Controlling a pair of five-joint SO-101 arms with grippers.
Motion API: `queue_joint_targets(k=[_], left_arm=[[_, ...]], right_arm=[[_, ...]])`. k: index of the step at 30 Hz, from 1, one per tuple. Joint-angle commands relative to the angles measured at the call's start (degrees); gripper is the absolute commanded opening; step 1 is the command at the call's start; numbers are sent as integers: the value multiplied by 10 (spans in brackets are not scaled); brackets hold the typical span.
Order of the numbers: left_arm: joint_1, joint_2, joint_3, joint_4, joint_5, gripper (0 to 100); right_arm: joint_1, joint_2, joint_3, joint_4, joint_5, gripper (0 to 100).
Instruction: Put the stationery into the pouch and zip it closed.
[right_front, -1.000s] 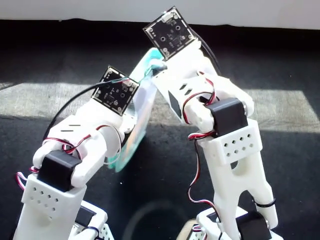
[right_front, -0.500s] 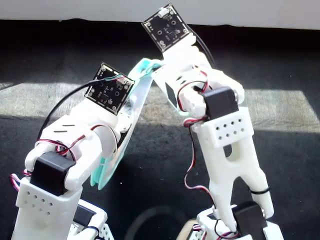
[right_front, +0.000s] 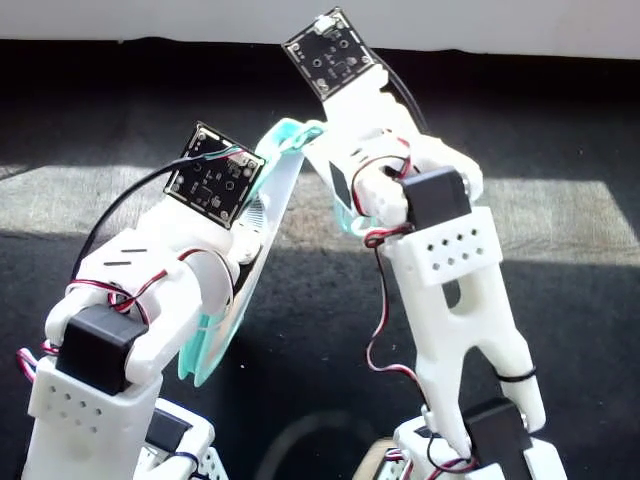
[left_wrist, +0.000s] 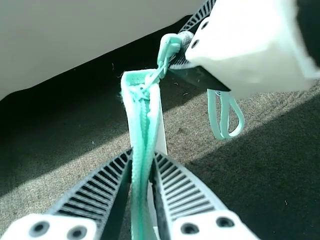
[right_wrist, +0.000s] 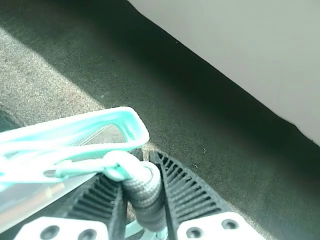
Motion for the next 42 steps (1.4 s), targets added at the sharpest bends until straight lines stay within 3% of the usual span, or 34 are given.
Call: queue_joint_targets(k=[1, 8, 14, 23, 29, 34, 42], left_arm=[[-14, -12, -12, -4, 5, 10], [-14, -16, 44, -66, 9, 10], [-14, -30, 21, -86, 122, 10], [-11, -102, 225, -130, 124, 10], [-14, -211, 317, -127, 118, 18], [-12, -273, 352, -130, 79, 147], [-11, -284, 352, -143, 80, 118]], right_arm=[[12, -59, -8, 13, 5, 7], [-70, -167, -3, 98, 1, 7], [-95, -185, -3, 146, 0, 7], [-98, -182, -3, 148, -6, 7], [-148, -184, -3, 177, -35, 7], [-156, -180, -3, 177, -35, 7], [-156, -179, 9, 176, -35, 7]])
